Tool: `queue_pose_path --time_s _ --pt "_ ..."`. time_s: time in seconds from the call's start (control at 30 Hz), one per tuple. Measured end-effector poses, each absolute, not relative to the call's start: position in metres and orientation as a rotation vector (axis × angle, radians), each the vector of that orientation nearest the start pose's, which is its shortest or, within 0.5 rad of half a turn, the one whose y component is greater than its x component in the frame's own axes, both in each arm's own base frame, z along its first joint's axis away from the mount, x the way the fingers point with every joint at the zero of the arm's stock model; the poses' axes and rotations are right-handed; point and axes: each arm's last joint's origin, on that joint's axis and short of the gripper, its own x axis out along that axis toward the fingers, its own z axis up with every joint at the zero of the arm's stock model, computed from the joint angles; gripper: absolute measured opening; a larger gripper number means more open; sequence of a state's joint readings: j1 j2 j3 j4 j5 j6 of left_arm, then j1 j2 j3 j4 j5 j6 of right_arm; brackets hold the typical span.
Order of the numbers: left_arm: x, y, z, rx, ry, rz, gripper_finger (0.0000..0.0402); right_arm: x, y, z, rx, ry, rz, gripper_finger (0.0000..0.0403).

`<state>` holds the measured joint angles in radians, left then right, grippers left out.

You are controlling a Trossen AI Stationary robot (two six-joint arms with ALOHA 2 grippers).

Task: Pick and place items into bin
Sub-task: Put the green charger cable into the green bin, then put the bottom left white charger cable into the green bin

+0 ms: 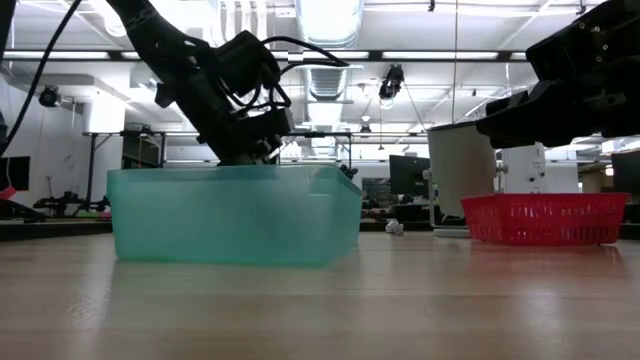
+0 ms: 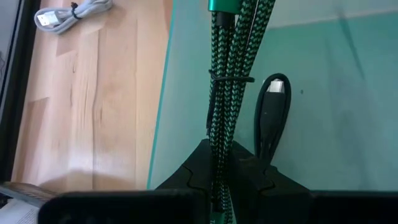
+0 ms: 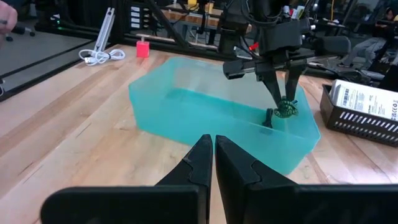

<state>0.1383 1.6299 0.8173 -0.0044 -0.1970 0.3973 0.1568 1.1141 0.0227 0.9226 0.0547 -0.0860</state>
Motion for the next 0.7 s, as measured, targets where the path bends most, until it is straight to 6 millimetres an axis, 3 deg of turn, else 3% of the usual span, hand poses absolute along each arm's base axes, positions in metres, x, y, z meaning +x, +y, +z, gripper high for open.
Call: queue_pose_path --time_s 0.17,0.7 --pt "0.3102 0.0489 0.1609 0.395 0.867 0.151 0.0023 0.1633 0.0242 0.1345 -0.104 0.163 0.109 0.0009" --pt "0.3113 0.0491 0.1621 0.395 0.843 0.159 0.0100 0.1633 0.0243 0.1345 -0.103 0.163 0.110 0.0009"
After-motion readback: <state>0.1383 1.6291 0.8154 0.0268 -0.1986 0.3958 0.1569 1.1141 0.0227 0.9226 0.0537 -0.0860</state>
